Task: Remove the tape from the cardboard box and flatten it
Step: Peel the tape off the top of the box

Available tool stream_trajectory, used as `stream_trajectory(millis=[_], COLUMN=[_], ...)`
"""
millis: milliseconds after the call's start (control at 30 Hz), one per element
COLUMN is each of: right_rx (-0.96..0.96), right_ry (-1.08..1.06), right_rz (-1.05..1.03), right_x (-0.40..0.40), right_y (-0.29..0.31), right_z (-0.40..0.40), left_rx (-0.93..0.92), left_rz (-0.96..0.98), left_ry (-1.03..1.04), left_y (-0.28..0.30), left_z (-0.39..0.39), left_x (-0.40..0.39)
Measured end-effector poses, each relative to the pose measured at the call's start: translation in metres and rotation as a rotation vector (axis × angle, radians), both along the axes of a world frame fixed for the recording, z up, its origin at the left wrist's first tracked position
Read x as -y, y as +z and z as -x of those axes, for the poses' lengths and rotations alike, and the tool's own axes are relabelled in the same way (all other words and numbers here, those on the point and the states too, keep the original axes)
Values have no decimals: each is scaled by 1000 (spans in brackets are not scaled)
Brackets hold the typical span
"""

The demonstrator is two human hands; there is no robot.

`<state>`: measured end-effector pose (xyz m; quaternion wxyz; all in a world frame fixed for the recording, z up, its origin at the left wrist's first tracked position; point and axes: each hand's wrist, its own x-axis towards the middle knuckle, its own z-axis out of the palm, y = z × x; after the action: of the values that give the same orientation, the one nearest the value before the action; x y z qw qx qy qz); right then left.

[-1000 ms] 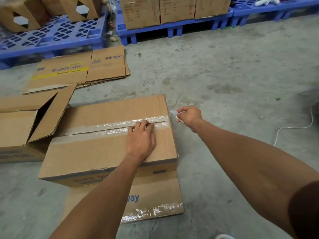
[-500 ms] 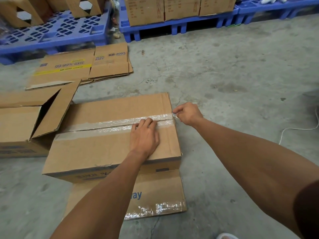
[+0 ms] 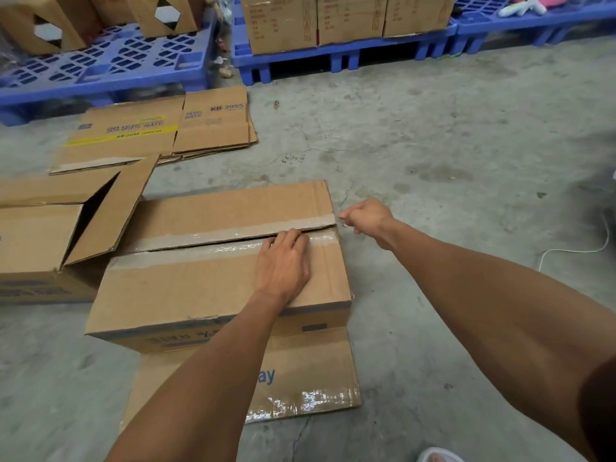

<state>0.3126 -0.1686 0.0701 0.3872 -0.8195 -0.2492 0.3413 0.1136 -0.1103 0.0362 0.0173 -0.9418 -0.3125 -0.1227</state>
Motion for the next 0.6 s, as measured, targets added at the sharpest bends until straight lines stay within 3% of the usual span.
stream_trajectory(millis=[167,400,500,600], right_rx=[-87,341,328,375], right_ry=[10,87,150,200], right_rz=[-66,120,85,73], right_x=[5,7,11,13], right_y=[5,1,2,4], right_z=[-1,3,3,3], left_rx=[2,-170,-121,-83], left_rz=[77,355,567,637], left_ry=[-53,7,91,138], left_y=[1,32,44,46], left_z=[-2,-26,-34,-35], left_x=[2,-16,-27,-29])
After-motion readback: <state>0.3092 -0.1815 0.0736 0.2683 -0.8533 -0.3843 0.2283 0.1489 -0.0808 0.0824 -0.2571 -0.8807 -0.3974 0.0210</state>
